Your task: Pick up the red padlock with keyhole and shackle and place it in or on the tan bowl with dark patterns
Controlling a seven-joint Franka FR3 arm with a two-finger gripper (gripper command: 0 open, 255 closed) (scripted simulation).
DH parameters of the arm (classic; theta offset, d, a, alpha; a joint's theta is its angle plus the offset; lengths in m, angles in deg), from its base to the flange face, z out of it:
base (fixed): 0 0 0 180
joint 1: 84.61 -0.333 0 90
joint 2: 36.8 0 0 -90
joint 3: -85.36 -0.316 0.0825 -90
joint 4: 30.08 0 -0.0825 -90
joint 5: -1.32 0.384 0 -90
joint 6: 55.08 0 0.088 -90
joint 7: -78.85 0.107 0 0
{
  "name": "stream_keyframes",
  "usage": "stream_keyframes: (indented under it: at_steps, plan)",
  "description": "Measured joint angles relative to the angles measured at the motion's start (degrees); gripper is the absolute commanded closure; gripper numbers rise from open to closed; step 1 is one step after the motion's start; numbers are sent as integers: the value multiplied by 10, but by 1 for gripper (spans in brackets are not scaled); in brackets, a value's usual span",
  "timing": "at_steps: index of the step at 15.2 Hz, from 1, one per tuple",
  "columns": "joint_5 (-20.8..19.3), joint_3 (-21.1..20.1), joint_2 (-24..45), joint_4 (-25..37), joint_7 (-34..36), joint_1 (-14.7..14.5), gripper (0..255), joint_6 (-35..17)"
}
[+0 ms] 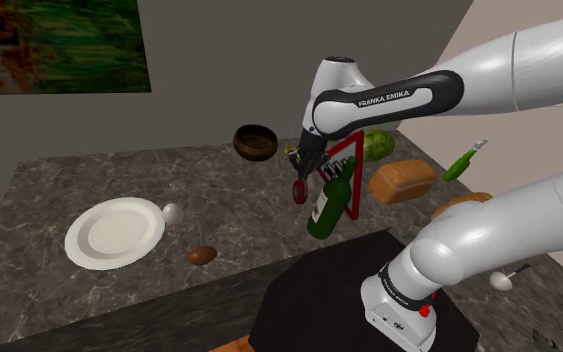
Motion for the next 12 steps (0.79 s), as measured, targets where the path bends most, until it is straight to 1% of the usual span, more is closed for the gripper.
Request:
stream_keyframes:
  at_steps: [7, 9, 12]
  plan:
    - [-1, 3, -27, 30, 1, -1, 255, 57]
    - [-6, 5, -4, 57, -1, 4, 255, 61]
    - [-19, 10, 59, 122, -5, 15, 255, 64]
